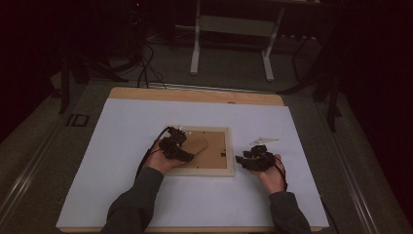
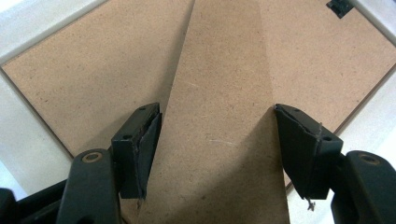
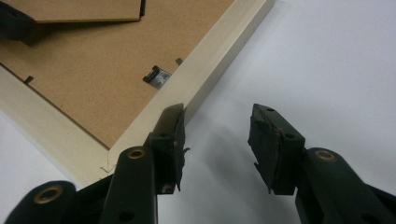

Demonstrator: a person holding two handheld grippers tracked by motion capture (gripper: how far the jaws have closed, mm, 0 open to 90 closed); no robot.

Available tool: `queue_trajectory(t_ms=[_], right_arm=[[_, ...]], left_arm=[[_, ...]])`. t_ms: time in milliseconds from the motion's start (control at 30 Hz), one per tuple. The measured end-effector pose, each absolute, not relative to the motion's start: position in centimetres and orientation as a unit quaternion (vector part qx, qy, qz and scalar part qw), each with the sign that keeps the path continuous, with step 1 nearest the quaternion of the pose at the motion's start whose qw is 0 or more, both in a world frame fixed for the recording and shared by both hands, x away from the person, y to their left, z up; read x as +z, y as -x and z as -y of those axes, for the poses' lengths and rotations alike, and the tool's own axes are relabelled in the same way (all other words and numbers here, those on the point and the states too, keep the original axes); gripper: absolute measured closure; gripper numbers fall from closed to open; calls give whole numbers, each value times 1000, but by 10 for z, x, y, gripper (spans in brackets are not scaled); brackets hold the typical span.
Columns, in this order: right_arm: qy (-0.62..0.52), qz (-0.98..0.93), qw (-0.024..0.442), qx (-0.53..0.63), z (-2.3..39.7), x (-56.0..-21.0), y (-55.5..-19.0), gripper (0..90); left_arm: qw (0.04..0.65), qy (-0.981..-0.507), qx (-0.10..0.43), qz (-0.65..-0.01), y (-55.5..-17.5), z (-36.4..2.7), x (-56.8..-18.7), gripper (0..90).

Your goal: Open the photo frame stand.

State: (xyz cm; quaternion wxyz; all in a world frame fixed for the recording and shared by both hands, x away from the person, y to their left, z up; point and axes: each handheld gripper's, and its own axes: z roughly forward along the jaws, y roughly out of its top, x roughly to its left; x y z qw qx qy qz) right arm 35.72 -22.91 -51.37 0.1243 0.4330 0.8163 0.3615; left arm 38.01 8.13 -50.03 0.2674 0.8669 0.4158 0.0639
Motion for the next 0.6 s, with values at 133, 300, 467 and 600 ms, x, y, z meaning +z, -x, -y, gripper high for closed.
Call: queue_trajectory(t_ms=[133, 300, 467, 600], right_arm=[[-433, -816, 124, 362, 229, -514, -357, 551], [-432, -816, 124, 362, 228, -514, -357, 551], [-433, -816, 123, 363, 229, -514, -358, 550], [-432, -816, 124, 364, 229, -513, -358, 548]], left_arm=[[259, -870, 62, -415, -381, -80, -503, 338], [257, -872, 68, -410, -380, -79, -503, 354], [249, -878, 98, -396, -375, -76, -501, 359], [252, -880, 113, -386, -373, -74, -501, 361]])
